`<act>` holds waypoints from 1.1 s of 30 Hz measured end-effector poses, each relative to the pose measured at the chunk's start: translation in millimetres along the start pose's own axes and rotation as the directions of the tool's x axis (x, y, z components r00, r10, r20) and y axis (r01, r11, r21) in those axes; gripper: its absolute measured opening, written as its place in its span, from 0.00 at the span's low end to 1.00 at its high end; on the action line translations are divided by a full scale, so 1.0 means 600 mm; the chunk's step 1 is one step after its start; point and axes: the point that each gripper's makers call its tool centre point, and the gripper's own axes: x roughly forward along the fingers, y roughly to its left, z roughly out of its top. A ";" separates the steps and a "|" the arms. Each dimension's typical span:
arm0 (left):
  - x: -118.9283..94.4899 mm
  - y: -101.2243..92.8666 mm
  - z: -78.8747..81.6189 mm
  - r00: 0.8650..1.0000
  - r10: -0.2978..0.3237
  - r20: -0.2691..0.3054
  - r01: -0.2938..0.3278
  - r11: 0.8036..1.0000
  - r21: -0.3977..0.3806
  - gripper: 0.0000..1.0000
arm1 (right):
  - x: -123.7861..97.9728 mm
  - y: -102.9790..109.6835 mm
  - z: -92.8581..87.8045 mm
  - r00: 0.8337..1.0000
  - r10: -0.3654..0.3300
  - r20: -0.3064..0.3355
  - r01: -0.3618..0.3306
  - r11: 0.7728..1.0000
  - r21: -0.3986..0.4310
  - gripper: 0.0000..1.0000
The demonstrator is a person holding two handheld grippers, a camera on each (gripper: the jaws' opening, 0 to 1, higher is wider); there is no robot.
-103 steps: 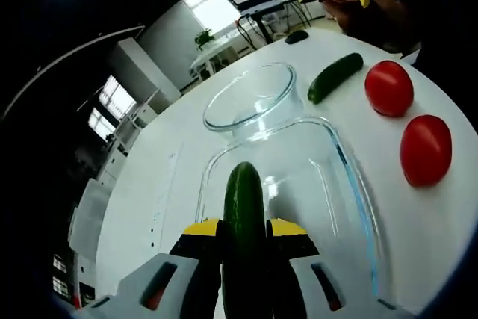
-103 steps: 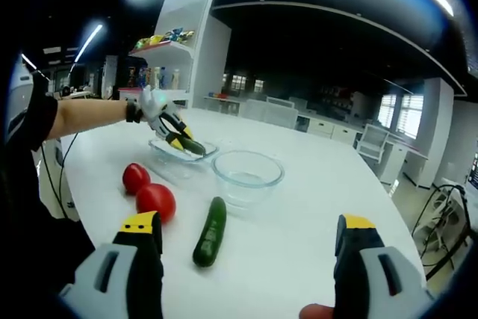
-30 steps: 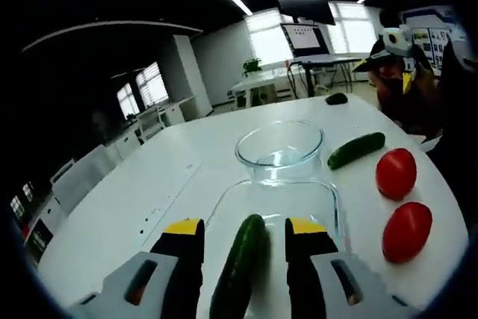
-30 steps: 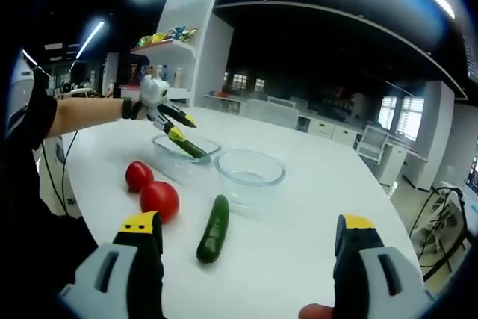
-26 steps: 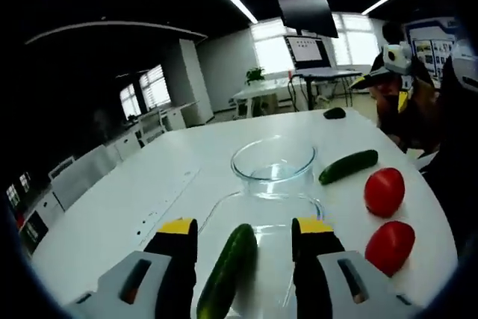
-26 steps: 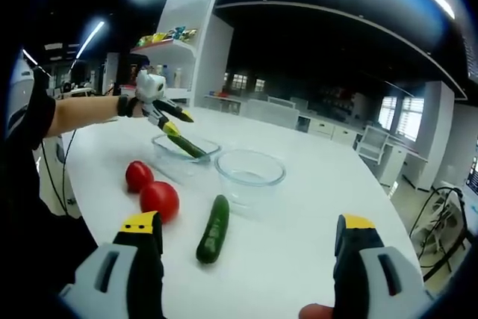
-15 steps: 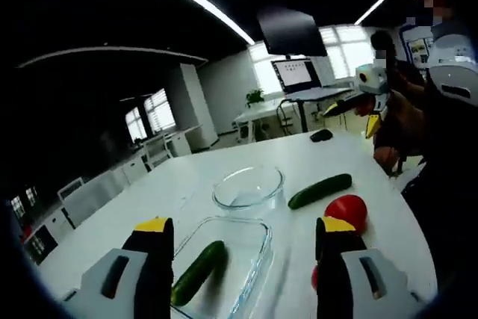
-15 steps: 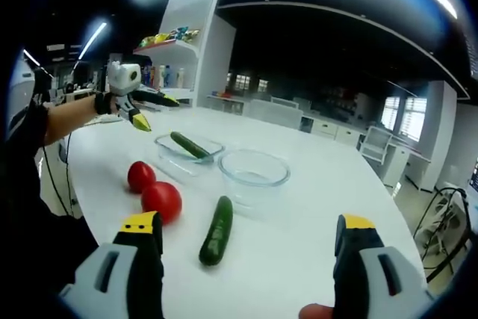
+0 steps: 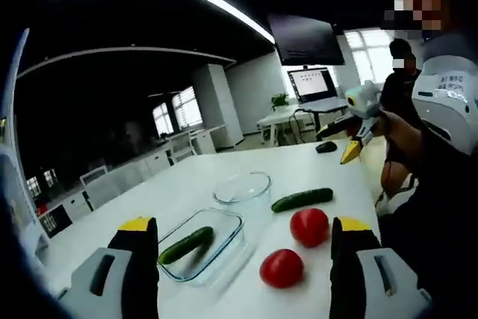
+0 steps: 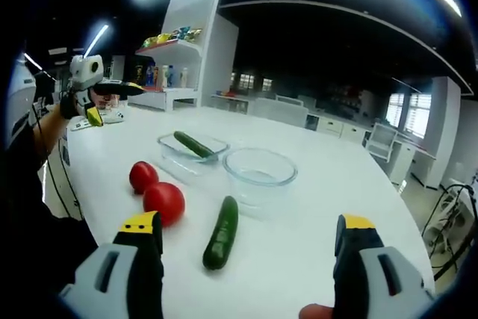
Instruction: Sort the scattered tomatoes and cucumbers on the table and place them into their respective storage containers
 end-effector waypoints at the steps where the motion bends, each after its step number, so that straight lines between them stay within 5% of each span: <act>1: -0.006 -0.006 -0.004 1.000 0.002 0.004 -0.002 0.999 -0.034 0.95 | 0.002 0.000 -0.002 1.000 0.000 -0.003 0.000 1.000 0.002 0.91; 11: -0.026 -0.032 -0.052 0.996 0.069 -0.052 -0.073 0.995 -0.071 0.95 | 0.013 0.002 -0.005 1.000 0.012 -0.013 -0.012 1.000 0.002 0.90; 17: -0.016 -0.037 -0.098 0.986 0.094 -0.139 -0.101 0.994 -0.040 0.95 | 0.016 0.002 0.003 1.000 0.019 -0.005 -0.019 1.000 -0.003 0.90; 33: 0.011 -0.061 -0.112 0.989 0.046 -0.137 -0.055 0.996 -0.067 0.95 | 0.014 0.011 0.010 0.999 0.035 0.009 -0.035 0.999 -0.022 0.89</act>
